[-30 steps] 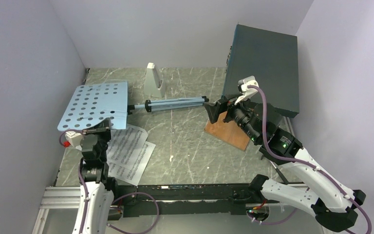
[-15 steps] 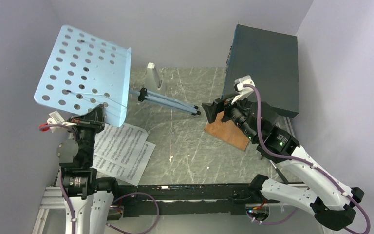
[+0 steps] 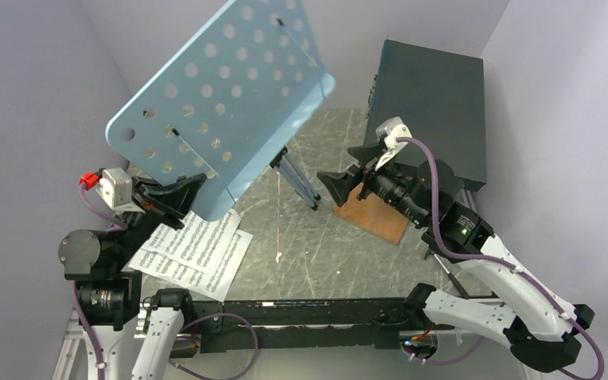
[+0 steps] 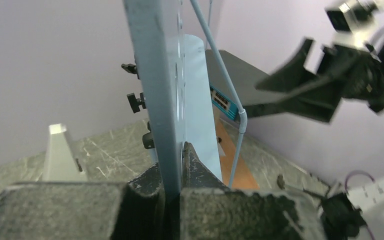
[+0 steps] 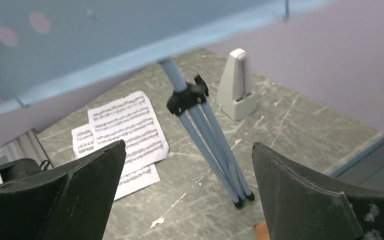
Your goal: Set up the instrument practice props
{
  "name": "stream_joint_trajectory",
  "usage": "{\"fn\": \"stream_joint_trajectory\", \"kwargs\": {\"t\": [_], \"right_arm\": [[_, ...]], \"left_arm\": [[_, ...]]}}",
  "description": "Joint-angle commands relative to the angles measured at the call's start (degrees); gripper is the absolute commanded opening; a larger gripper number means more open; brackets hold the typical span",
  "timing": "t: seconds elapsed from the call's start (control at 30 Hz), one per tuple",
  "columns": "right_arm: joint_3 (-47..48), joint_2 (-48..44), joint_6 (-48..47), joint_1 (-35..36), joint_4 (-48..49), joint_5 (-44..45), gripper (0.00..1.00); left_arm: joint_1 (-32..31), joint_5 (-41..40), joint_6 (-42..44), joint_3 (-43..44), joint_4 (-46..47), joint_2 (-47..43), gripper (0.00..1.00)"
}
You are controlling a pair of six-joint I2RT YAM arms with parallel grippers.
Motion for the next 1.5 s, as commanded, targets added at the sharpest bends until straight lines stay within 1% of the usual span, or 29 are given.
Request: {"fn": "stream_joint_trajectory", "kwargs": {"t": [0.0, 0.03, 0.13, 0.2, 0.27, 0.4, 0.47, 0.5, 0.57, 0.67, 0.77, 0.8, 0.87, 0.9, 1.0, 1.07, 1.17, 1.23, 1.27, 1.4, 1.47], "right_arm": [[6.0, 2.0, -0.8, 0.1, 3.8, -1.1, 1.0], [8.5, 3.2, -1.9, 0.1, 2.1, 1.3, 1.0], [17.1, 7.5, -3.9, 0.0, -4.0, 11.4, 1.0], [20.8, 9.2, -7.2, -0.1, -5.5, 14.8, 1.0], [22.3, 9.6, -11.0, -0.1, -5.1, 16.6, 0.99], [24.3, 9.0, -15.4, -0.2, -4.6, 18.9, 0.98], [26.2, 10.3, -17.6, -1.1, -5.2, 20.2, 0.97], [27.1, 11.4, -18.4, -2.6, -5.4, 20.9, 0.97], [30.1, 14.1, -17.4, -8.6, -7.5, 18.5, 0.95], [32.7, 17.4, -11.9, -21.8, -8.7, 2.9, 0.95], [35.4, 20.9, -5.5, -34.6, -8.2, -16.7, 0.96], [35.3, 21.7, -2.7, -38.0, -6.4, -25.7, 0.96], [33.1, 22.7, 2.6, -43.7, 2.2, -45.4, 0.96], [31.8, 23.2, 5.9, -45.4, 7.4, -53.1, 0.96], [29.7, 25.9, 17.5, -47.6, 24.6, -66.5, 0.97], [31.5, 29.4, 25.1, -47.6, 33.1, -72.1, 0.96], [34.4, 33.8, 33.7, -47.6, 42.6, -77.1, 0.91], [35.2, 35.4, 35.8, -46.9, 44.9, -78.6, 0.91], [36.0, 36.5, 35.0, -46.2, 43.6, -79.0, 0.91], [42.9, 40.4, 25.8, -44.1, 31.8, -77.8, 0.89], [45.3, 43.0, 27.8, -43.7, 32.3, -78.5, 0.85]], "left_arm": [[0.1, 11.7, 11.4, 4.5, 0.6, 0.7, 0.0], [-1.0, 12.1, 11.3, 4.6, 0.4, 0.8, 0.0], [-1.6, 12.5, 10.7, 4.5, 0.8, 1.0, 0.0], [-1.7, 12.4, 10.4, 4.5, 1.0, 1.1, 0.0], [-1.7, 12.5, 10.4, 4.8, 0.8, 1.3, 0.0], [-1.9, 12.5, 10.2, 5.3, 0.7, 1.7, 0.0], [-2.0, 12.7, 10.4, 5.4, 0.4, 1.8, 0.0], [-2.0, 12.6, 10.4, 5.3, 0.4, 1.9, 0.0], [-2.0, 12.4, 10.4, 4.7, 0.7, 1.8, 0.0], [-2.0, 12.4, 9.9, 3.6, 1.4, 1.9, 0.0], [-2.0, 12.6, 9.2, 3.1, 2.2, 2.3, 0.0], [-2.0, 12.9, 9.2, 3.1, 2.4, 2.5, 0.0], [-2.0, 13.3, 9.2, 3.5, 2.2, 3.0, 0.0], [-2.0, 13.5, 9.2, 3.7, 2.1, 3.2, 0.0], [-2.0, 14.1, 8.9, 3.8, 2.4, 3.4, 0.0], [-2.1, 14.4, 8.7, 3.6, 2.8, 3.5, 0.0], [-2.1, 15.0, 8.7, 3.5, 2.9, 3.4, 0.0], [-2.1, 15.3, 8.7, 3.6, 2.9, 3.5, 0.0], [-2.1, 15.6, 8.5, 3.5, 3.1, 3.6, 0.0], [-2.1, 16.5, 8.1, 3.7, 3.8, 4.0, 0.0], [-2.1, 16.7, 8.2, 3.7, 3.8, 4.2, 0.0]]}}
